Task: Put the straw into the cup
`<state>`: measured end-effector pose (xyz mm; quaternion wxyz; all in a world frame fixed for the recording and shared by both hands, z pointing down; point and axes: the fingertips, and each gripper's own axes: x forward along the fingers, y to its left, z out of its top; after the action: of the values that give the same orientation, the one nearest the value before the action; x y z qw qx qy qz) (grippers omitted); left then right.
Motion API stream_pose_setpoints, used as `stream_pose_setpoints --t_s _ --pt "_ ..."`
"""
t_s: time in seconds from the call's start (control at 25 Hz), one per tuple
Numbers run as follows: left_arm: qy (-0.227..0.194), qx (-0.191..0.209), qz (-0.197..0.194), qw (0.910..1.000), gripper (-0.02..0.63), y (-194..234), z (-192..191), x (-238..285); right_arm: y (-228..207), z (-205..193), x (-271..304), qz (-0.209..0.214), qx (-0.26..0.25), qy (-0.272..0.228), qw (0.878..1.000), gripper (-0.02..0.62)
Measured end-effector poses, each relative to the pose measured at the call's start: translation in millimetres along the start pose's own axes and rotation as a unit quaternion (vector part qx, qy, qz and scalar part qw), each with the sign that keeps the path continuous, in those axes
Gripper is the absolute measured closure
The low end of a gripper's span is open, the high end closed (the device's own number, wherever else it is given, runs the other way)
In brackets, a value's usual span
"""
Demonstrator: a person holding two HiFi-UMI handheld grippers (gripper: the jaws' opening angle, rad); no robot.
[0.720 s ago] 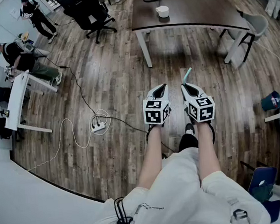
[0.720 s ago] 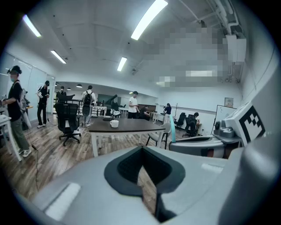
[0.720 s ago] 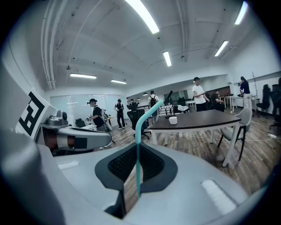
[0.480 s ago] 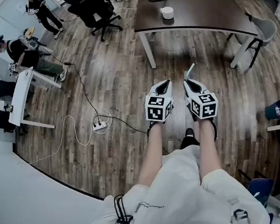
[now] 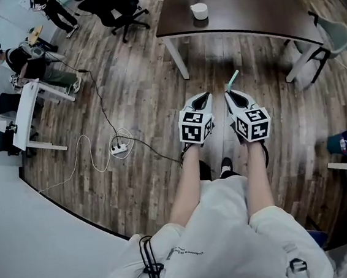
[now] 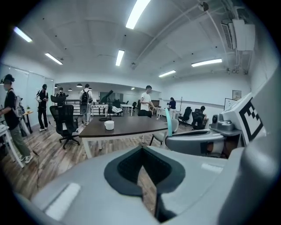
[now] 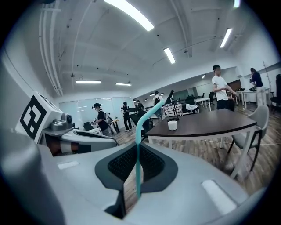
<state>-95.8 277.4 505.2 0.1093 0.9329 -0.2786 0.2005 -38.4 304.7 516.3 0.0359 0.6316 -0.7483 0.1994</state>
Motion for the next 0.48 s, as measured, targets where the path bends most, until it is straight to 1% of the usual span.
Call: stream_pose_setpoints --t_s 0.24,0.48 --pt "0.008 -0.016 0.016 0.9997 0.604 8.1 1.0 17.5 -21.4 -1.9 13.9 0.016 0.026 0.008 1.000 0.552" --pt "0.000 -0.018 0.011 0.9998 0.604 21.8 8.5 34.9 -29.5 9.2 29.9 0.028 0.031 -0.010 0.999 0.552"
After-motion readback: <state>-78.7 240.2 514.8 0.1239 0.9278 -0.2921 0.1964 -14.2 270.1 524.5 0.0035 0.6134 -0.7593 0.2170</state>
